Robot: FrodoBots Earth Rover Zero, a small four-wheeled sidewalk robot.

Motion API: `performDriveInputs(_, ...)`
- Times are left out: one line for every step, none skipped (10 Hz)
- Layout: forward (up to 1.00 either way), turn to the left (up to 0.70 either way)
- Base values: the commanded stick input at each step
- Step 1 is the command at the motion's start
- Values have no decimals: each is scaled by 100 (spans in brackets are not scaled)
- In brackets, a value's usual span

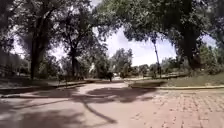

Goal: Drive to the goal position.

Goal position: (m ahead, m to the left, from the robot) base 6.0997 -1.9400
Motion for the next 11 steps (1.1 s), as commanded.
performDriveInputs(70, 0)
performDriveInputs(70, 0)
performDriveInputs(70, 0)
performDriveInputs(70, 0)
performDriveInputs(70, 0)
performDriveInputs(70, 0)
performDriveInputs(70, 0)
performDriveInputs(70, 0)
performDriveInputs(70, 0)
performDriveInputs(70, 0)
performDriveInputs(70, 0)
